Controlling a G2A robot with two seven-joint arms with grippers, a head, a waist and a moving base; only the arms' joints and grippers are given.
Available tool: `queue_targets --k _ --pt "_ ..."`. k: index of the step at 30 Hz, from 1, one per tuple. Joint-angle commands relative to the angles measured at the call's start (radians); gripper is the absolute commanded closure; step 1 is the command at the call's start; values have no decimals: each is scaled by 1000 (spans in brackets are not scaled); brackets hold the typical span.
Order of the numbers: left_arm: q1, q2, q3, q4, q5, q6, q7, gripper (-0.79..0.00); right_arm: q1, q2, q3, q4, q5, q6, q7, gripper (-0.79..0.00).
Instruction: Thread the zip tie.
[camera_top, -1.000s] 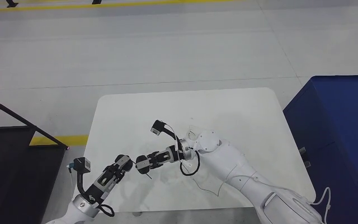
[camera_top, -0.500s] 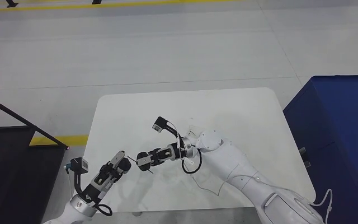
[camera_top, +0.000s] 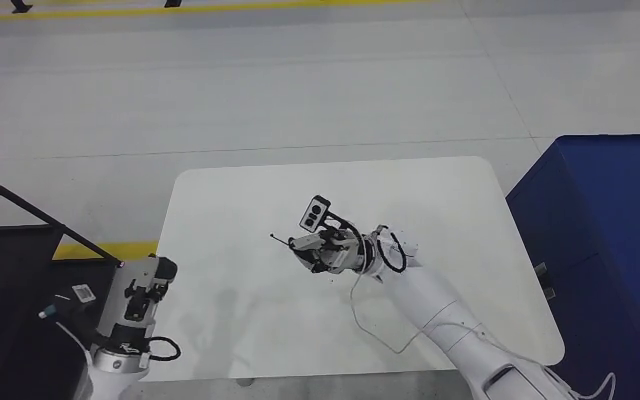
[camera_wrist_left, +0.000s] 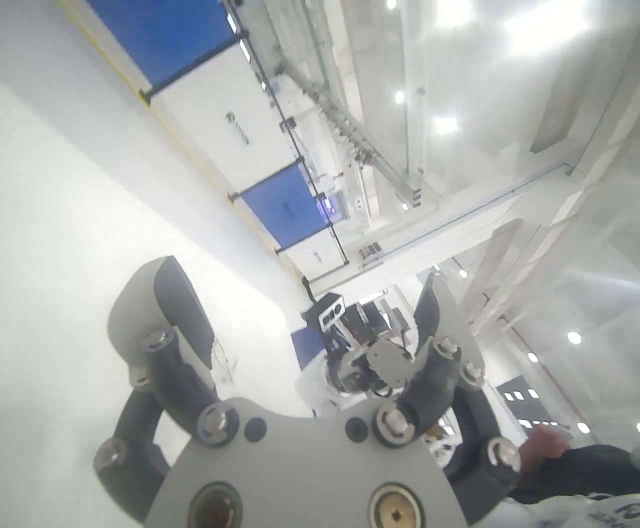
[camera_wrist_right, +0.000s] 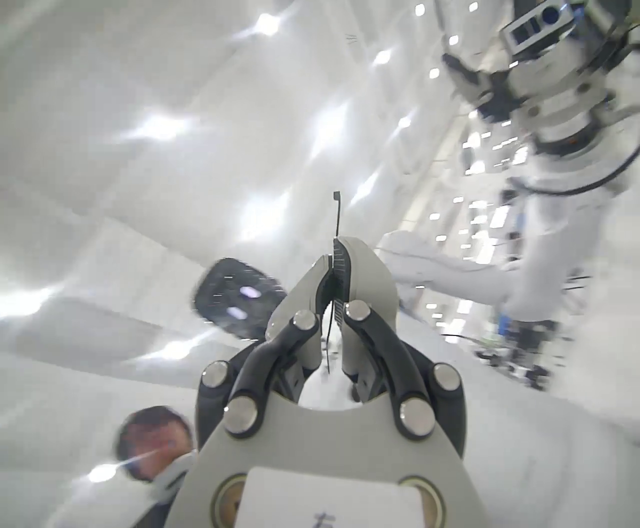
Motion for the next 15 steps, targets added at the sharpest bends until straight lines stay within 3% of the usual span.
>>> queue_targets --k 1,7,8,11,15 --pt "0 0 0 -1 -34 20 -50 -785 1 0 -1 0 -3 -4 -1 0" --pt "0 0 0 -1 -34 20 -50 -785 1 0 -1 0 -3 -4 -1 0" --pt "-13 0 -11 -9 17 -12 -18 -785 -9 -1 -2 -4 8 11 -17 0" --pt "-51 -9 11 49 276 -210 176 -785 -29 -5 14 20 163 225 -150 0" --pt "-129 -17 75 181 570 -364 330 -785 -31 -5 57 55 390 499 -326 0"
